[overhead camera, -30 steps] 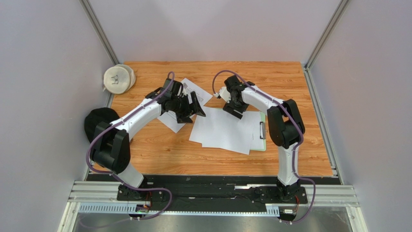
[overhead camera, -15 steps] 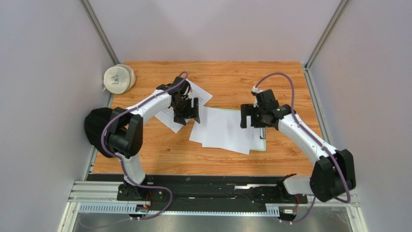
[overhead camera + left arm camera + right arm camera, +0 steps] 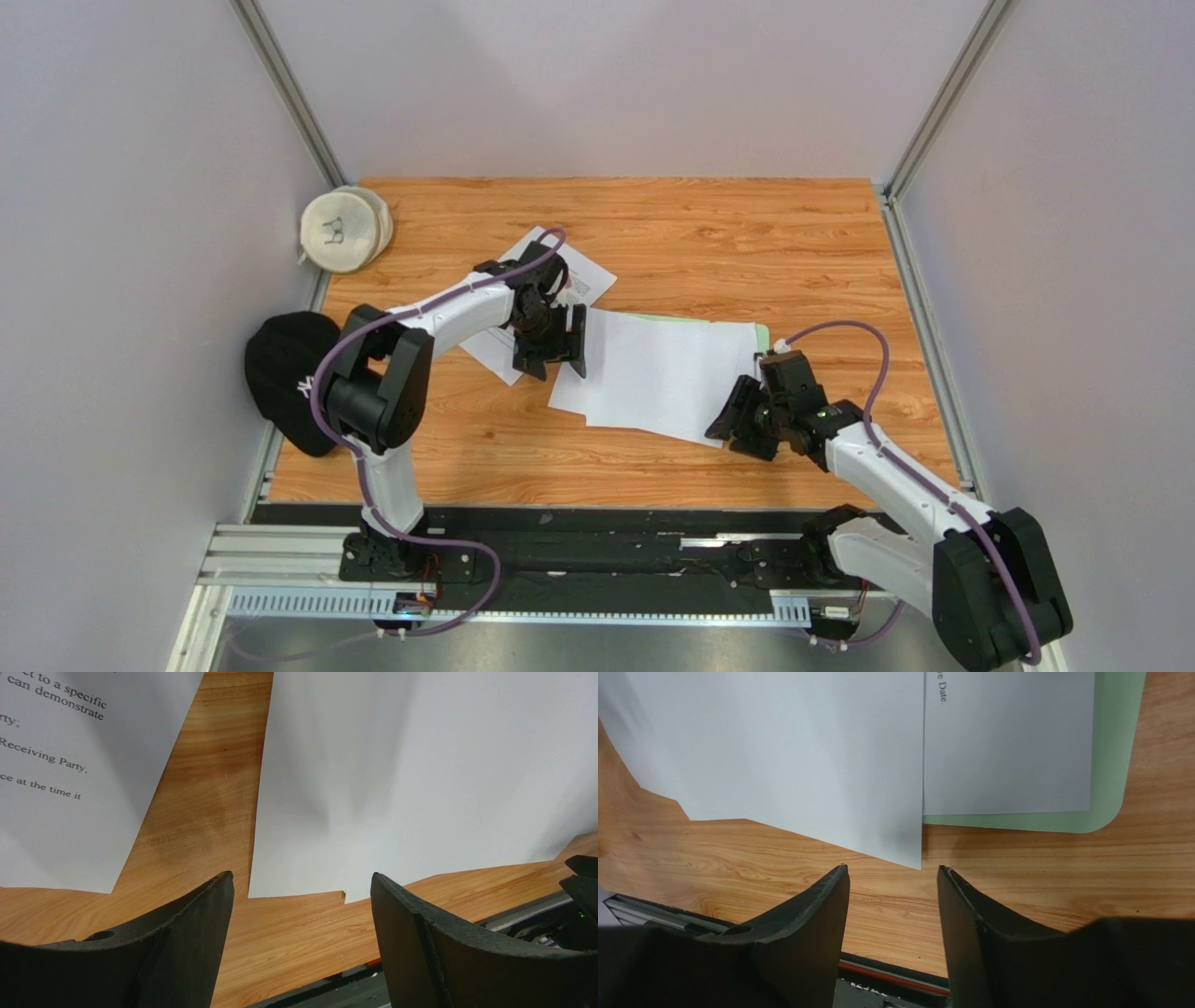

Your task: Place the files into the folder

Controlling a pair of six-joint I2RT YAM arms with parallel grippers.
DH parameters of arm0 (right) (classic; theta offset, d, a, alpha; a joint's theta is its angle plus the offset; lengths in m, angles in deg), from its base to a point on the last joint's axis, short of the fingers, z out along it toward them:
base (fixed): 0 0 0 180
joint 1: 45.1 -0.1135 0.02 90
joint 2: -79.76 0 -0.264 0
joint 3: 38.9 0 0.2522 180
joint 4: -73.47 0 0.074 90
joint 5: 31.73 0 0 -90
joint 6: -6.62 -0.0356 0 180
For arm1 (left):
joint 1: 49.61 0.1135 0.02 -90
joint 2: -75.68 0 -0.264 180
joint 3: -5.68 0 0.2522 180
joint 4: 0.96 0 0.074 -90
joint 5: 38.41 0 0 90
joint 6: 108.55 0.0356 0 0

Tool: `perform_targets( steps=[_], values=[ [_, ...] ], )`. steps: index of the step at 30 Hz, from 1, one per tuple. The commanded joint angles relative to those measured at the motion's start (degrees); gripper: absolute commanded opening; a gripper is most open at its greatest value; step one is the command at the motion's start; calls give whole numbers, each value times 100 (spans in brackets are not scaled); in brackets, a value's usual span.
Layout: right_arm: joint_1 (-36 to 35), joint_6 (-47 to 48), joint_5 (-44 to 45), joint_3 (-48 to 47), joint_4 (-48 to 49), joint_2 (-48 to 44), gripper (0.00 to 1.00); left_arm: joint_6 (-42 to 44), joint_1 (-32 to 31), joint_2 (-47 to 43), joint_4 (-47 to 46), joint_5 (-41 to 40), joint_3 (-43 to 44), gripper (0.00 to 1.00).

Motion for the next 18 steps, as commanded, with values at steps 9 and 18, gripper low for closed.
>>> perform_targets(
  steps=[9, 18],
  values=[
    [-48, -782, 299, 319, 995, 508, 44, -155, -20, -201, -563, 26, -429, 79],
    [-48, -773, 633, 302, 802, 289, 19, -138, -29, -324, -563, 61, -447, 78]
  ],
)
